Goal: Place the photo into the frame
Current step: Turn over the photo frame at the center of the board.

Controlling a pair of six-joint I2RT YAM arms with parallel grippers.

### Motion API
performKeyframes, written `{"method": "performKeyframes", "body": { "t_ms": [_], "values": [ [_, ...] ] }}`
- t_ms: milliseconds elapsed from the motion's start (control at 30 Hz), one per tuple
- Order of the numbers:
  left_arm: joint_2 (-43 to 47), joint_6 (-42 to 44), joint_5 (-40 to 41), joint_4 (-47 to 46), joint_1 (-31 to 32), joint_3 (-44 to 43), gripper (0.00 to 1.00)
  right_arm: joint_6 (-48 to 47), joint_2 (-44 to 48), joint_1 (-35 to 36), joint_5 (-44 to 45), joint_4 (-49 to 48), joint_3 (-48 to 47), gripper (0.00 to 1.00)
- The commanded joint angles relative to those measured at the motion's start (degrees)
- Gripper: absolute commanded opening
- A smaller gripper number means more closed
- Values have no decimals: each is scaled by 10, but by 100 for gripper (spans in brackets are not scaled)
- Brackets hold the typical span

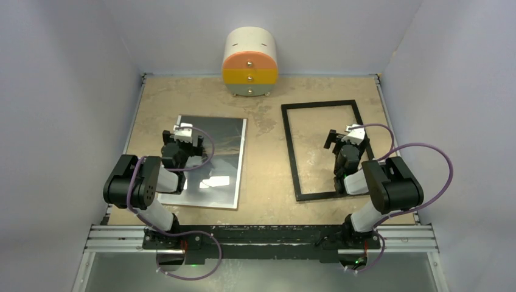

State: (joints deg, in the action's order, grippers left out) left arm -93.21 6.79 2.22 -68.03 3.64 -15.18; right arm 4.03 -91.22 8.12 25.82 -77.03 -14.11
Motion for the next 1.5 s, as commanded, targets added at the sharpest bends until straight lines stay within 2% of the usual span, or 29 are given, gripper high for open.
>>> {"method": "performKeyframes", "body": {
  "t_ms": [0,233,333,400,467,500,533,600,633,667,700,767,900,967,1067,1200,1333,1467],
  "values": [
    [0,-7,4,-24,-1,-10,100,-2,5,-1,-3,-22,0,99],
    [-1,-7,5,-21,-1,-13,100,2,4,-1,-5,-13,-2,99],
    [25,4,-29,10,-2,-21,100,25,11,-6,12,9,-7,99],
    [67,-5,-13,148,-3,-76,100,15,17,-6,17,-2,-3,99],
    [88,14,-14,321,-3,-186,100,-1,37,-7,-11,-15,9,99],
    [91,27,-15,403,-3,-241,100,-5,58,-5,8,-5,8,99],
    [88,37,-18,488,-4,-293,99,7,96,-4,17,68,-6,99],
    [73,45,-36,620,-12,-387,98,157,157,-11,124,333,-96,99],
    [65,50,-52,679,-19,-430,97,268,153,-12,198,446,-146,99],
    [56,55,-67,725,-26,-464,94,350,143,-13,230,578,-201,99],
    [51,52,-74,759,-34,-490,94,371,131,-15,211,657,-241,99],
    [46,46,-91,808,-54,-532,94,351,105,-18,130,711,-299,99],
    [61,53,-136,883,-87,-586,93,331,43,-10,27,831,-402,99],
    [72,57,-150,905,-100,-600,93,304,23,22,-18,847,-419,99],
    [83,64,-178,939,-113,-608,92,246,30,101,-54,808,-398,99],
    [86,75,-194,987,-114,-610,88,238,11,171,-90,826,-418,99],
    [93,83,-194,1020,-114,-599,86,229,-24,214,-77,857,-448,98],
    [107,88,-201,1039,-114,-584,86,223,-59,232,-48,888,-470,91]
  ]
}}
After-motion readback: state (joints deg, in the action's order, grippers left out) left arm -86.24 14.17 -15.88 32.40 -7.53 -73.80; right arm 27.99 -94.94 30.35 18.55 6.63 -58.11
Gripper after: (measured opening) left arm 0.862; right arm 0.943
